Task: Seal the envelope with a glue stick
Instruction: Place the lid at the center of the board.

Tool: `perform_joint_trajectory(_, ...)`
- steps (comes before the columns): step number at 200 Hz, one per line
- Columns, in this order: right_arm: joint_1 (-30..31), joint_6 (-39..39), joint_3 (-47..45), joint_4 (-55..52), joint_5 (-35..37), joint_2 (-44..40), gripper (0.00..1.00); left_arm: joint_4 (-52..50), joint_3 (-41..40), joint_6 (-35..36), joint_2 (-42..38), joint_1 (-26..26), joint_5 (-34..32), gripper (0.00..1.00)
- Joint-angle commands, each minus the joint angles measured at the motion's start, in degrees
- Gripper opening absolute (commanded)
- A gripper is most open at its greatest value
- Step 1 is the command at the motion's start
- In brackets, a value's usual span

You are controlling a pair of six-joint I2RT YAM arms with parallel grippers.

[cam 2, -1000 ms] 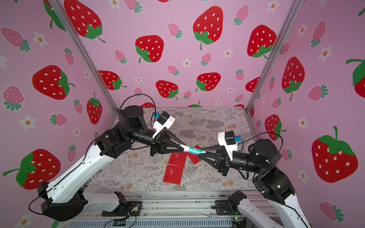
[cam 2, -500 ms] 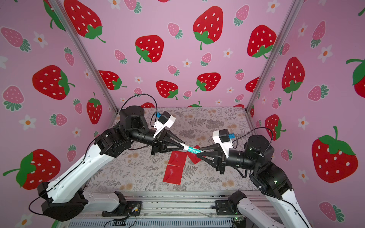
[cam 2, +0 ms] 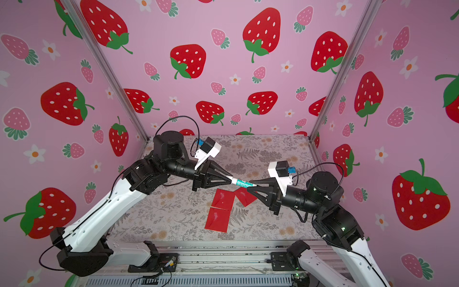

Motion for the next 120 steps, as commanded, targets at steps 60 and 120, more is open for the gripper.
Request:
perform_joint_trajectory(60,-0.9,-3.5,-1.6,-1.7,23.8,0.6,0.00,-4.7,-4.5,1.0,3.9,3.4,-19.7,0.00)
perform_joint_trajectory(120,-2.6,-3.9,-4.5,-2.5,24.1,2.0,0.00,-10.2,-5.9,-3.8,20.3,9.2,-51.5,0.00)
